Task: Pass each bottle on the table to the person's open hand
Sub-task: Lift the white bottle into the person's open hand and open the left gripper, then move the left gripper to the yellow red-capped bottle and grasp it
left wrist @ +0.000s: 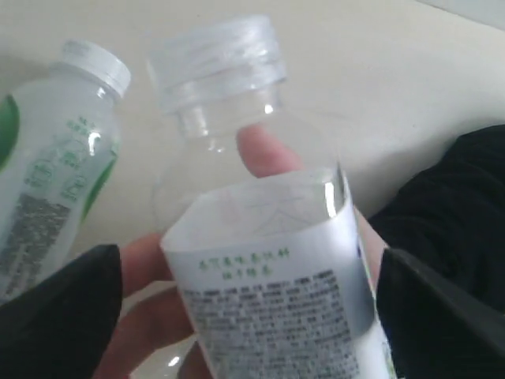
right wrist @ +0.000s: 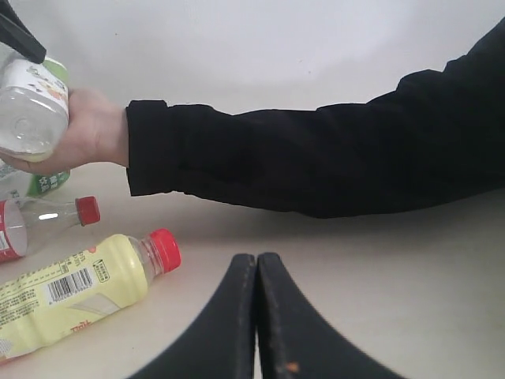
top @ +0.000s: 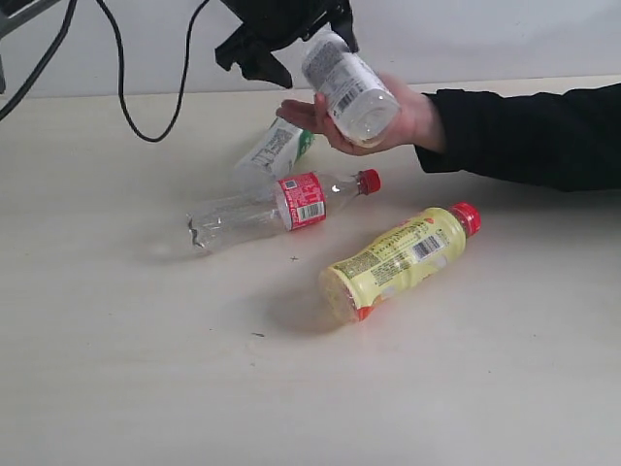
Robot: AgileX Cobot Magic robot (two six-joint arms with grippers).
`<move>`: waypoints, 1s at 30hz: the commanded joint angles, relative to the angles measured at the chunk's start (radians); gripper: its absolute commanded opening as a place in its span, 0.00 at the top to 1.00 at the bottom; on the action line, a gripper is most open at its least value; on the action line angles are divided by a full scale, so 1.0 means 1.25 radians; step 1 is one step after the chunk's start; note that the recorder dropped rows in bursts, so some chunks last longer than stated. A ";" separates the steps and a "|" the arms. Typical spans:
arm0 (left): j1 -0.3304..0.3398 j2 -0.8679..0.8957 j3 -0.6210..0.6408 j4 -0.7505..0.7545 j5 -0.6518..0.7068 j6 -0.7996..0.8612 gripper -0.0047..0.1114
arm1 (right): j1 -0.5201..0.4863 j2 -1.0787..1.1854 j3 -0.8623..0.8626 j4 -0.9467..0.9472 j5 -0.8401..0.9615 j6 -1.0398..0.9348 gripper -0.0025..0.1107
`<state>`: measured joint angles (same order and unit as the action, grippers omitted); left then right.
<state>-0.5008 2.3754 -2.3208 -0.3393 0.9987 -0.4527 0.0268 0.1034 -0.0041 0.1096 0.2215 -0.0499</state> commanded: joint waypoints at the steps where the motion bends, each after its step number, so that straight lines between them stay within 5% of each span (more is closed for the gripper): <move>1: 0.002 -0.049 -0.006 0.097 0.045 0.036 0.24 | -0.003 0.002 0.003 -0.004 -0.007 -0.001 0.98; 7: 0.000 -0.089 -0.006 0.102 0.178 0.193 0.24 | -0.003 0.002 0.003 -0.004 -0.007 -0.001 0.98; 12: -0.022 -0.130 0.033 0.096 0.178 0.356 0.24 | -0.003 0.002 0.003 -0.004 -0.007 -0.001 0.98; 30: -0.302 -0.165 0.219 0.231 0.178 0.437 0.24 | -0.003 0.002 0.003 -0.004 -0.007 -0.001 0.98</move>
<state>-0.8431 2.1817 -2.0500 -0.0568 1.2247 0.0939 0.0268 0.1034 -0.0041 0.1096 0.2215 -0.0499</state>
